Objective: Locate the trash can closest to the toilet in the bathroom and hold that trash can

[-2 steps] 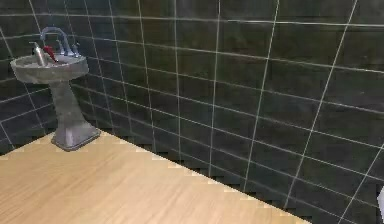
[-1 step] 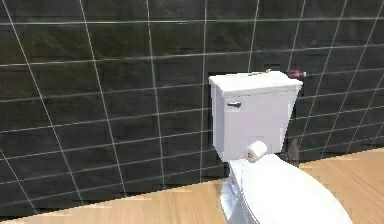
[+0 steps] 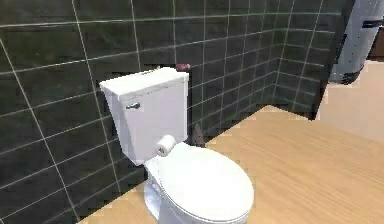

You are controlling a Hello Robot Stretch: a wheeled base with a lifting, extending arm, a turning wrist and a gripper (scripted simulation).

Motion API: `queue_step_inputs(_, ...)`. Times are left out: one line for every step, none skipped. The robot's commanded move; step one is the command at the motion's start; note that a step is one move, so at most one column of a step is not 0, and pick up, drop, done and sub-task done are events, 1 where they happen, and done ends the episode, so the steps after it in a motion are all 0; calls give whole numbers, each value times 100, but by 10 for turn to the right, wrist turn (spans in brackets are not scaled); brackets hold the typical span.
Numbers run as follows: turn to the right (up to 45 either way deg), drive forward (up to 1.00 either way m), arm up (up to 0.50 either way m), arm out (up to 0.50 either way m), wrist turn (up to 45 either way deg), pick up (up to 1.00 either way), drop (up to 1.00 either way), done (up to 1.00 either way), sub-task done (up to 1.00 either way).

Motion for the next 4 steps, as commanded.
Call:
queue_step_inputs(0, 20, 0, 0, 0, 0, 0, 0, 0)
queue_step_inputs(-450, 0, 0, 0, 0, 0, 0, 0, 0)
queue_step_inputs(-450, 0, 0, 0, 0, 0, 0, 0, 0)
queue_step_inputs(-450, 0, 0, 0, 0, 0, 0, 0, 0)
